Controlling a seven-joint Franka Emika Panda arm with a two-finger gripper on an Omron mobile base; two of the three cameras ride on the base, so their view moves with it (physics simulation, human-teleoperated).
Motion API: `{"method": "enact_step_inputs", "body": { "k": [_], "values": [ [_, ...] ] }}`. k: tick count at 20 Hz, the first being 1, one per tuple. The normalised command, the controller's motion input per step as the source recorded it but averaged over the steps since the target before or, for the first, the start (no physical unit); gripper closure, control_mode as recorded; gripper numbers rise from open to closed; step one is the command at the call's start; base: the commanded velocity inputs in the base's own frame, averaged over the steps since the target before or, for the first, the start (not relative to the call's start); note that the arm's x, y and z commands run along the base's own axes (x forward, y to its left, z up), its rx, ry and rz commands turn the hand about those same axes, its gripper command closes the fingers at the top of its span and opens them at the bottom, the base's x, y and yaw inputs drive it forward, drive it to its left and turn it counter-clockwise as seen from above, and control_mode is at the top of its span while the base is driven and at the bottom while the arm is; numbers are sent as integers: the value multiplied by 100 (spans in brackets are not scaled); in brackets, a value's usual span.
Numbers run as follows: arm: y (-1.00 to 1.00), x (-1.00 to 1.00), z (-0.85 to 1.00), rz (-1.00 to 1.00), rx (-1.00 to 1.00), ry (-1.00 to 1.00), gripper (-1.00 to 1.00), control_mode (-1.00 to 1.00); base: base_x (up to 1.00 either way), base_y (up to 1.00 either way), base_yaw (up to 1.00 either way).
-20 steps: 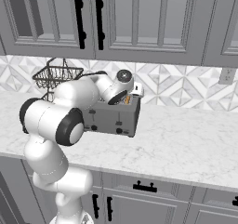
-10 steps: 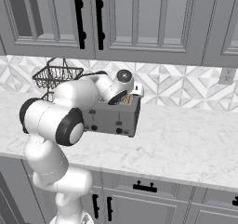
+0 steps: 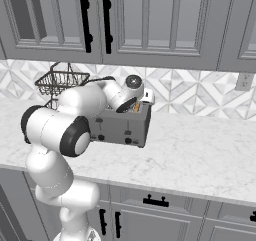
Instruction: Start the toaster. Once the lever pops up, take the bread to the plate on the dining counter.
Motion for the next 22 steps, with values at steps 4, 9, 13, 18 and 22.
{"method": "enact_step_inputs", "body": {
  "k": [4, 9, 13, 18, 22],
  "values": [
    [0, 0, 0, 0, 0, 0, -100, -100, 0, 0, 0],
    [0, 0, 0, 0, 0, 0, -100, -100, 0, 0, 0],
    [0, 0, 0, 0, 0, 0, -100, -100, 0, 0, 0],
    [0, 0, 0, 0, 0, 0, -100, -100, 0, 0, 0],
    [0, 0, 0, 0, 0, 0, -100, -100, 0, 0, 0]
  ]
}}
